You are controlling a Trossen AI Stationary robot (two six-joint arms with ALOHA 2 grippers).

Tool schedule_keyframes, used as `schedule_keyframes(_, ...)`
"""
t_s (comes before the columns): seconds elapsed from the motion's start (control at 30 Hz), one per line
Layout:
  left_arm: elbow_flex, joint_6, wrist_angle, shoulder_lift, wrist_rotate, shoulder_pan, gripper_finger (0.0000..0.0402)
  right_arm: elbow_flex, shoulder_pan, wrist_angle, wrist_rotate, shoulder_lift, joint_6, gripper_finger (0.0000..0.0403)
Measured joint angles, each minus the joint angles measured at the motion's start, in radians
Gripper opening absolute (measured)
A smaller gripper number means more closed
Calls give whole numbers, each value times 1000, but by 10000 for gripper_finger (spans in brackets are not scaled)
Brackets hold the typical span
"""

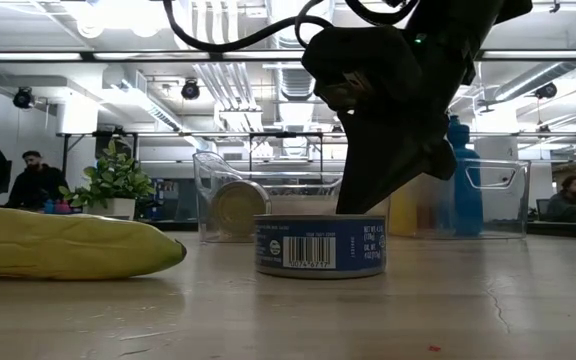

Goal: Pick & Place Food Item
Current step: Put the blue can into the left transparent bin

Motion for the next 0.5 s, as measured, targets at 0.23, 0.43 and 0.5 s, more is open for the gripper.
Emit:
schedule_keyframes(0.23, 0, 0, 0, 0, 0, 0, 106, 4, 0, -11, -6, -13, -16, 8)
schedule_keyframes(0.43, 0, 0, 0, 0, 0, 0, 106, 4, 0, -35, -8, -30, -15, 8)
schedule_keyframes(0.5, 0, 0, -1, 0, 0, 0, 106, 4, 0, -34, -9, -32, -16, 8)
